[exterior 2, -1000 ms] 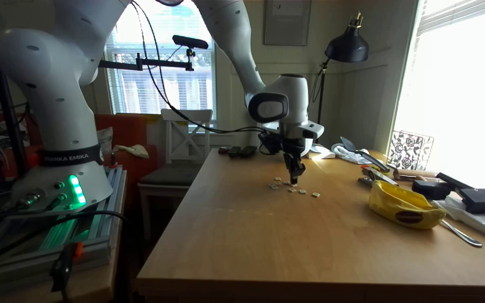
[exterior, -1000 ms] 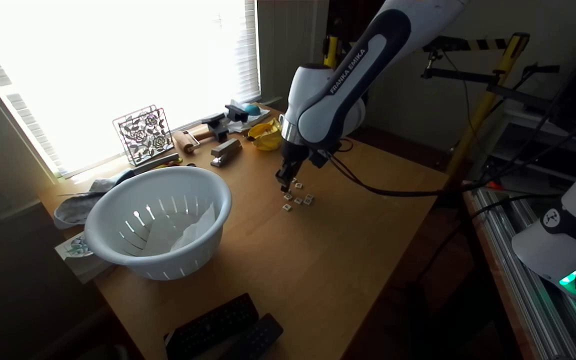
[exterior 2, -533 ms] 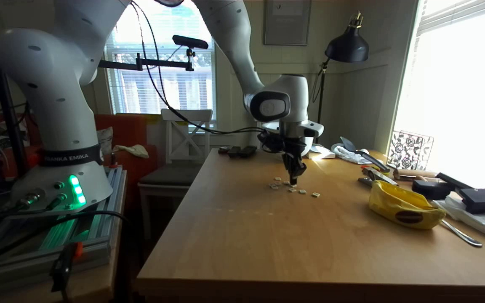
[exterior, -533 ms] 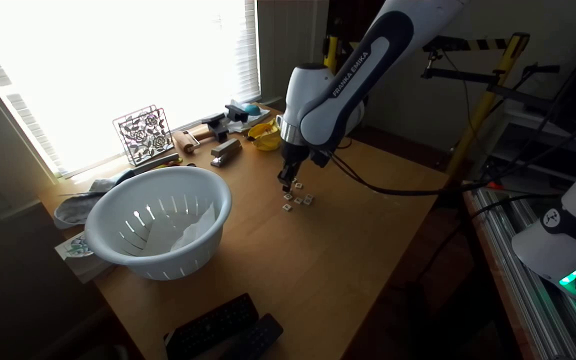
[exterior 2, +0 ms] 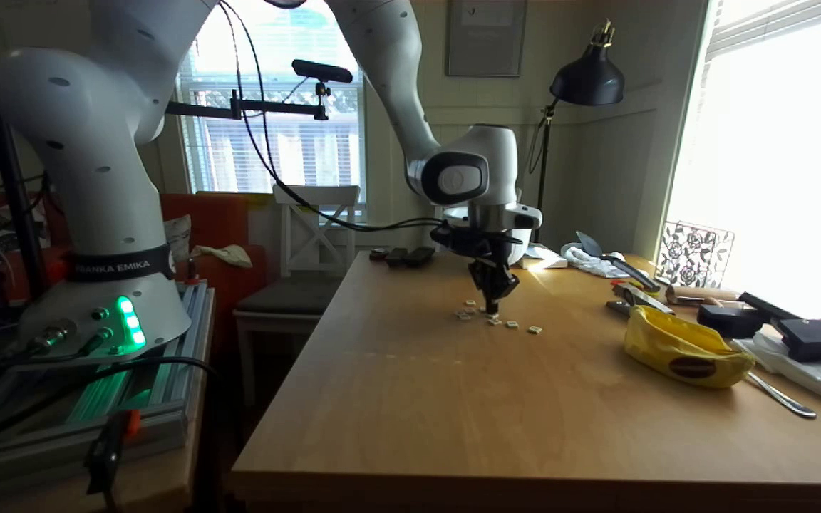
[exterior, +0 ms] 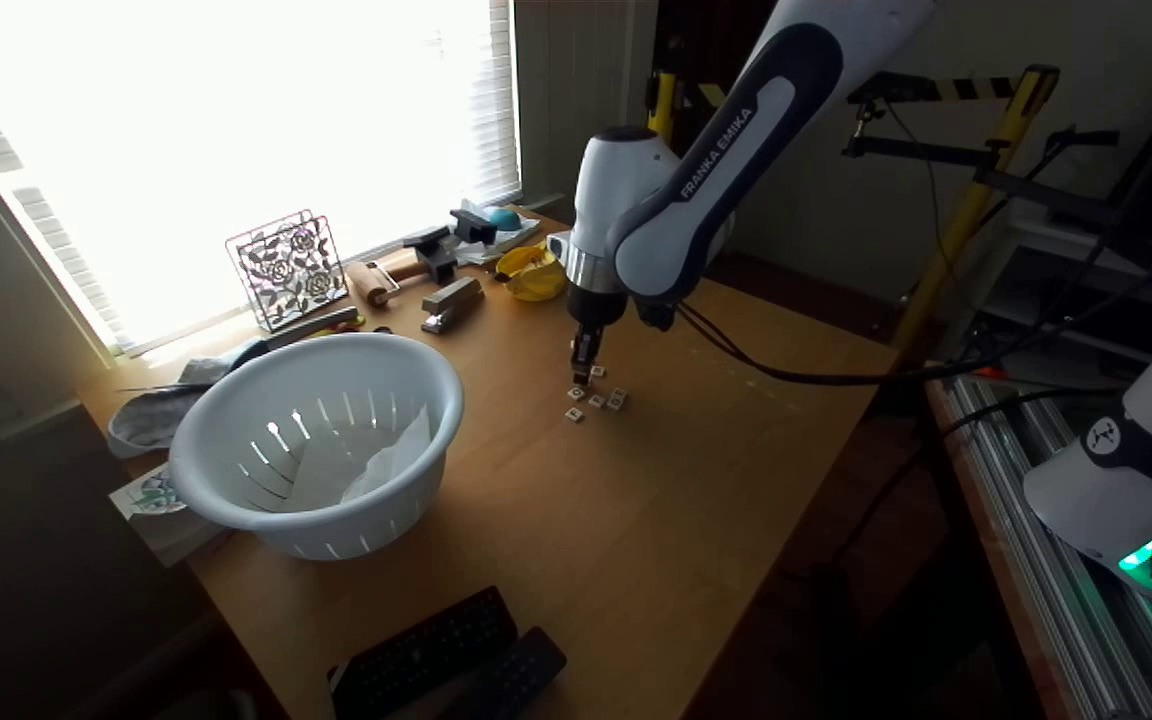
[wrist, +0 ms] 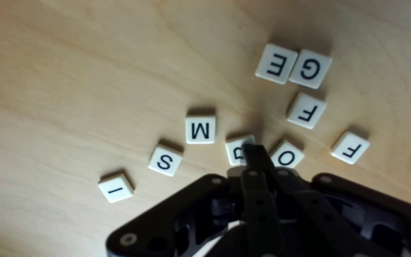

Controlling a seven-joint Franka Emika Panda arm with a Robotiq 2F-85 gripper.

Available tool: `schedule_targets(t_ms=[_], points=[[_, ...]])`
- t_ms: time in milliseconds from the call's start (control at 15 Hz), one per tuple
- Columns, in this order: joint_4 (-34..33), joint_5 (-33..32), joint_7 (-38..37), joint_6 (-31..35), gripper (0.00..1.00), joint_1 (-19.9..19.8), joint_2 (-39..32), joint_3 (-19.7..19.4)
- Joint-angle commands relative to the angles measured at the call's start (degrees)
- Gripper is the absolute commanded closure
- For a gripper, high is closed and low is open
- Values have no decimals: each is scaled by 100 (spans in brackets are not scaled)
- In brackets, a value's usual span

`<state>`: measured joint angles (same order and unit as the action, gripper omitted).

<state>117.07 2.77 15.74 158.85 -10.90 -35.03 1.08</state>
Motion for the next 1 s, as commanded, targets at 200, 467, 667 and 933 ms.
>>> schedule_targets(t_ms=[200,467,667,933], points=[[641,-373,782,129,100,-189,212,109],[823,-529,987,299,100,-214,277,28],[927,-657,1122,433,100,-252,315,19],[1064,-945,1402,447,100,-285,384,20]])
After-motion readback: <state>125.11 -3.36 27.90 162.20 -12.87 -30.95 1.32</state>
